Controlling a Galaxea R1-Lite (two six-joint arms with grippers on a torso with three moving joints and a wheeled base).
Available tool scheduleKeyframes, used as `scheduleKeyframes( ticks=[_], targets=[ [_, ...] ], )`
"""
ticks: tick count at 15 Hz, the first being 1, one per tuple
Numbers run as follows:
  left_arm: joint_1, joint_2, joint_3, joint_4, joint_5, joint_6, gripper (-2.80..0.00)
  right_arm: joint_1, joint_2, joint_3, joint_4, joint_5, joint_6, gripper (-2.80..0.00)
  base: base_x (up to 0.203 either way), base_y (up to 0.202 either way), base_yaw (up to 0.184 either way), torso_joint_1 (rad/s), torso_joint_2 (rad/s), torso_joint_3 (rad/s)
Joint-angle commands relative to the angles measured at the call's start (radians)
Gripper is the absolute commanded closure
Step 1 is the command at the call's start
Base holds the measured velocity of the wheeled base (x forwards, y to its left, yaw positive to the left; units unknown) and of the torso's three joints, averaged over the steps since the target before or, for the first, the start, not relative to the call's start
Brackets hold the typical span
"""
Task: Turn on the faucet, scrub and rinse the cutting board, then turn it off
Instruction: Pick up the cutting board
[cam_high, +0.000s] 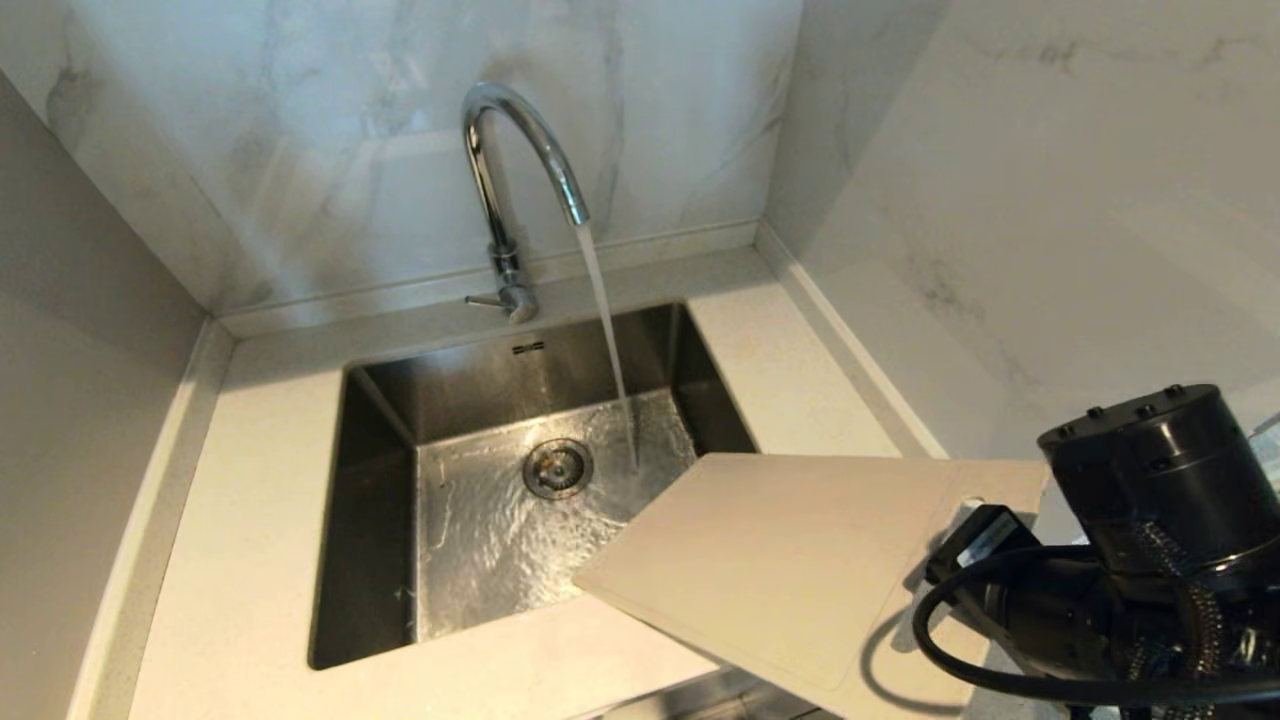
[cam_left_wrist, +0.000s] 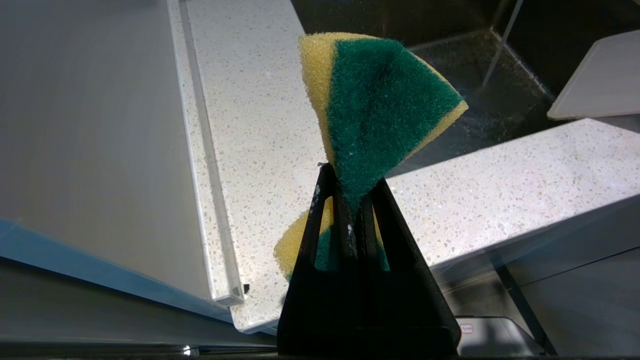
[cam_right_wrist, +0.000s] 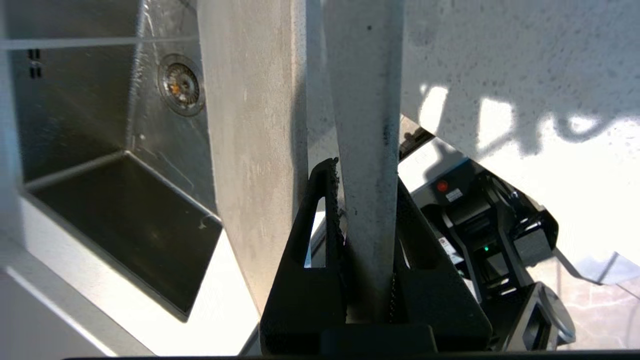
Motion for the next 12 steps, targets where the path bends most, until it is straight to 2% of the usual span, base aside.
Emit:
scheduleKeyframes(
  ticks=[1,7,12],
  targets=[
    [0.0,0.002,0.003,0.0,0.0,0.0,0.0,-0.01,-0.021,-0.01,0.002,0.0,0.006,0.0,0.0,0.0,0.0,0.0,0.0,0.0],
    [0.0,0.002,0.003,0.0,0.0,0.0,0.0,-0.048,-0.067,-0.072,-0.005,0.004,0.008,0.0,0.0,0.0,0.0,0.0,0.0,0.0],
    [0.0,0.002,0.003,0.0,0.0,0.0,0.0,-0.066,-0.103,-0.073,-0.006,0.083,0.013,0.0,0.0,0.0,0.0,0.0,0.0,0.0]
  ],
)
